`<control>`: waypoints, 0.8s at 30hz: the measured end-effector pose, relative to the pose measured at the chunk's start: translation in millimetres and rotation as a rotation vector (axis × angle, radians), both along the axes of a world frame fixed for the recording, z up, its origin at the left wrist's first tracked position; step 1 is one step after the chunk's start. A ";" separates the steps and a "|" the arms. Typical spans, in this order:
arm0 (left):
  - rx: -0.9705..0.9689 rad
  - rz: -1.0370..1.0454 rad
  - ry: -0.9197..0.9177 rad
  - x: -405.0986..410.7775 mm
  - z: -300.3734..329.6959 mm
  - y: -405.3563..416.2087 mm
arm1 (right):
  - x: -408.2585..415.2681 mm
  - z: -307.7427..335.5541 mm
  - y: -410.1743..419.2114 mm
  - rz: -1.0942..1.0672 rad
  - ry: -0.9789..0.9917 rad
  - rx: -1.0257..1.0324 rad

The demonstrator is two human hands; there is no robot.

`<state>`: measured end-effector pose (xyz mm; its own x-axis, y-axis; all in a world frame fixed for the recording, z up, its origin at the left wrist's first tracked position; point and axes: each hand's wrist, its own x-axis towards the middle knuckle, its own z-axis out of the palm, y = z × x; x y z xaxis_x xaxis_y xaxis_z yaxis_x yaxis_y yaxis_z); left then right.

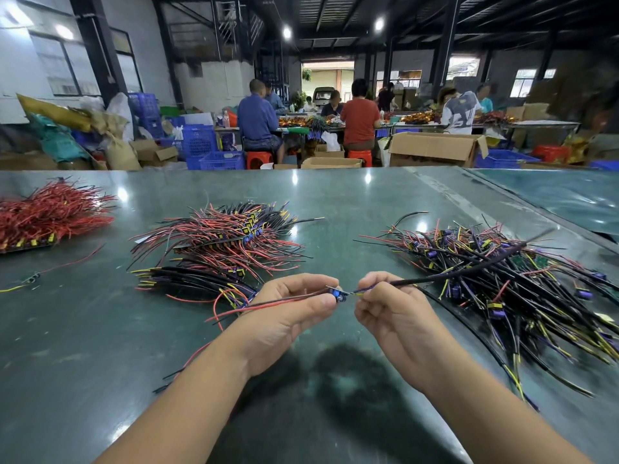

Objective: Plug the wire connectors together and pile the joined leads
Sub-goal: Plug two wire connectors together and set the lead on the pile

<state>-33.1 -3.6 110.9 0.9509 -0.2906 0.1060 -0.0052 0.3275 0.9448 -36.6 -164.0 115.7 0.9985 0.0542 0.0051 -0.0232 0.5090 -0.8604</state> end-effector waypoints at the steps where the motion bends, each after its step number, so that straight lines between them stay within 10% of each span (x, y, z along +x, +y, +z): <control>1: 0.012 -0.004 -0.012 -0.7 0.3 -0.1 | 0.1 0.3 -0.9 0.022 0.027 0.011; 24: -0.125 0.245 0.054 9.7 -4.5 -3.3 | -6.5 -5.9 0.8 -0.048 -0.227 -0.268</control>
<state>-23.4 -6.9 106.5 0.9965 -0.0392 0.0733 -0.0489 0.4364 0.8984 -43.1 -163.2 109.8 0.9750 0.0368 0.2189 0.2022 0.2604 -0.9441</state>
